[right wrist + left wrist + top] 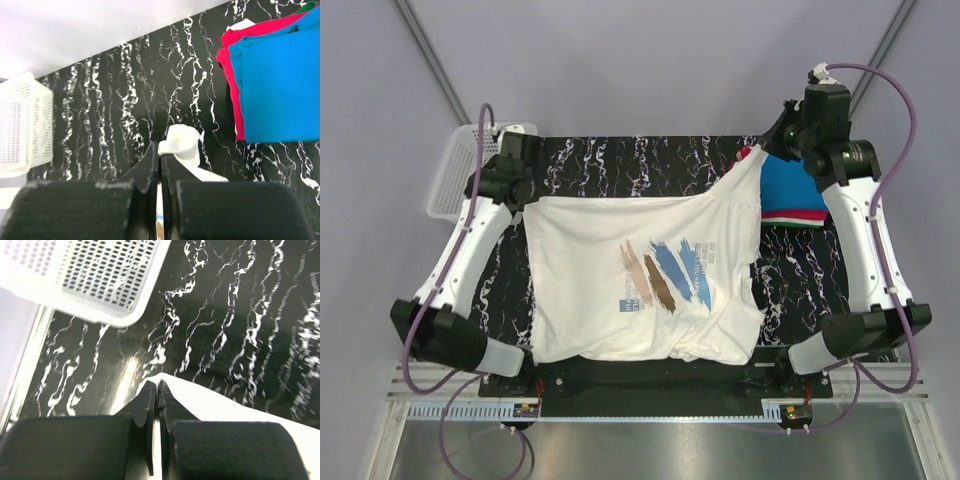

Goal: Fold and stack the t-shirts
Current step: Flatten the tshirt out

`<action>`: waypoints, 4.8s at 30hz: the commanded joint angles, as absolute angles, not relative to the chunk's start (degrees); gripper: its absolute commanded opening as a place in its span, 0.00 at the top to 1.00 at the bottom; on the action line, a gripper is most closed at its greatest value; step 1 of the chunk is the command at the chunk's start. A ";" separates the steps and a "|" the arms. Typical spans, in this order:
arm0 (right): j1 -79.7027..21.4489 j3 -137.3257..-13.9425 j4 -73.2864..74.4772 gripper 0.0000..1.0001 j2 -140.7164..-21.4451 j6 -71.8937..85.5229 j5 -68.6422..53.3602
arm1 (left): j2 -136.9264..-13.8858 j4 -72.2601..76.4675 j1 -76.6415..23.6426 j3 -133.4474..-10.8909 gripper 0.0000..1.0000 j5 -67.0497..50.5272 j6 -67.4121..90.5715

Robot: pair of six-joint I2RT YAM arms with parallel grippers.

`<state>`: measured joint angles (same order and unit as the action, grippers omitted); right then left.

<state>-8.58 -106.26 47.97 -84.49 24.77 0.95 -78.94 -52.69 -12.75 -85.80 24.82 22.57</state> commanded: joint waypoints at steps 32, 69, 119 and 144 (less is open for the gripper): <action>-8.44 -125.33 38.93 1.00 -124.09 20.83 0.26 | -121.99 -52.20 -11.60 -119.61 1.00 23.55 17.49; -8.61 -115.67 52.56 1.00 -74.99 22.40 -6.15 | -63.64 -59.14 -9.75 -91.23 1.00 28.21 21.97; -8.61 -113.31 61.98 1.00 -60.03 30.41 -0.35 | -50.71 -77.09 -12.30 -92.03 1.00 32.69 33.22; -11.43 -90.00 41.49 1.00 -78.21 23.29 -2.63 | -76.11 -52.12 -12.22 -83.67 1.00 27.16 23.12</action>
<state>-11.22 -90.26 46.06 -75.53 26.02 -1.26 -73.91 -57.32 -12.32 -83.72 28.23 24.95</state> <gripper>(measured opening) 0.021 0.024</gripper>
